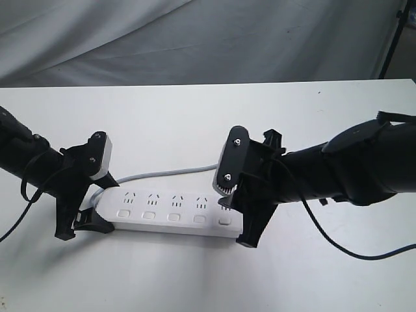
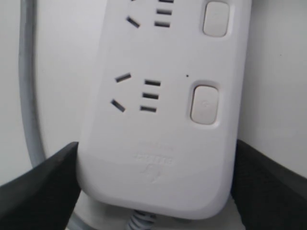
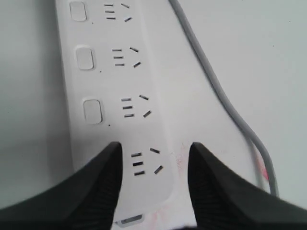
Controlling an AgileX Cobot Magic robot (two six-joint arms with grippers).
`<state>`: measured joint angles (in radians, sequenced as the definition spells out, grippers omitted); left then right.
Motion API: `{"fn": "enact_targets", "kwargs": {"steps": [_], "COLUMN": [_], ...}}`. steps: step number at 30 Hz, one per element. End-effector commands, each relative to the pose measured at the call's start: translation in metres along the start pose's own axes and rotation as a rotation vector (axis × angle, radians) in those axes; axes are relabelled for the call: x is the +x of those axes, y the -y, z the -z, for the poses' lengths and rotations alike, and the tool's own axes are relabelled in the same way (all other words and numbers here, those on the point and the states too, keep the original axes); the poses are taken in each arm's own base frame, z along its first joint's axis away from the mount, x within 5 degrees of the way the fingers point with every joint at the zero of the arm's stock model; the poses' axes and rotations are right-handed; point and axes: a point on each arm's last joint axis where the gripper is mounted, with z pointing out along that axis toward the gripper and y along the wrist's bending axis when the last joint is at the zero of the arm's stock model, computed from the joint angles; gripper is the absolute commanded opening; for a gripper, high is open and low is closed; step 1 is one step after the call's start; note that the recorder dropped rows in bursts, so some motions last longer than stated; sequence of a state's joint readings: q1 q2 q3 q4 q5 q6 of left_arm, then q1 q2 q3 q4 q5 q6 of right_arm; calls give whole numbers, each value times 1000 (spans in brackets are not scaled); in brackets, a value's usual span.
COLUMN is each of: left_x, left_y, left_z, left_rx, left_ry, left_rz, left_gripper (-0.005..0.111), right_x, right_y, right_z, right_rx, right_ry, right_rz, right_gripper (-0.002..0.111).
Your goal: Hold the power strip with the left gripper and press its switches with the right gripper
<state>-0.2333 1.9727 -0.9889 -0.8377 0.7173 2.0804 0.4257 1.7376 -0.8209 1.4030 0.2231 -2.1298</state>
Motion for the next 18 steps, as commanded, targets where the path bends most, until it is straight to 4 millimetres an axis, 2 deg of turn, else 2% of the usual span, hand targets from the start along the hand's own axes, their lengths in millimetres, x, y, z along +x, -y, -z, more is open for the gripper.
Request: {"fn": "enact_targets", "kwargs": {"steps": [1, 18], "left_x": [-5, -5], "left_y": [-2, -2], "left_z": [2, 2], "left_rx": [-11, -11], "left_ry": [16, 16], "left_rz": [10, 8], "left_gripper": [62, 62], "right_x": [8, 10], "right_y": [-3, -4], "right_z": [-7, -13], "right_rx": [-26, -33], "right_ry": [-22, -29], "right_rz": [-4, -41], "right_gripper": [41, 41]}}
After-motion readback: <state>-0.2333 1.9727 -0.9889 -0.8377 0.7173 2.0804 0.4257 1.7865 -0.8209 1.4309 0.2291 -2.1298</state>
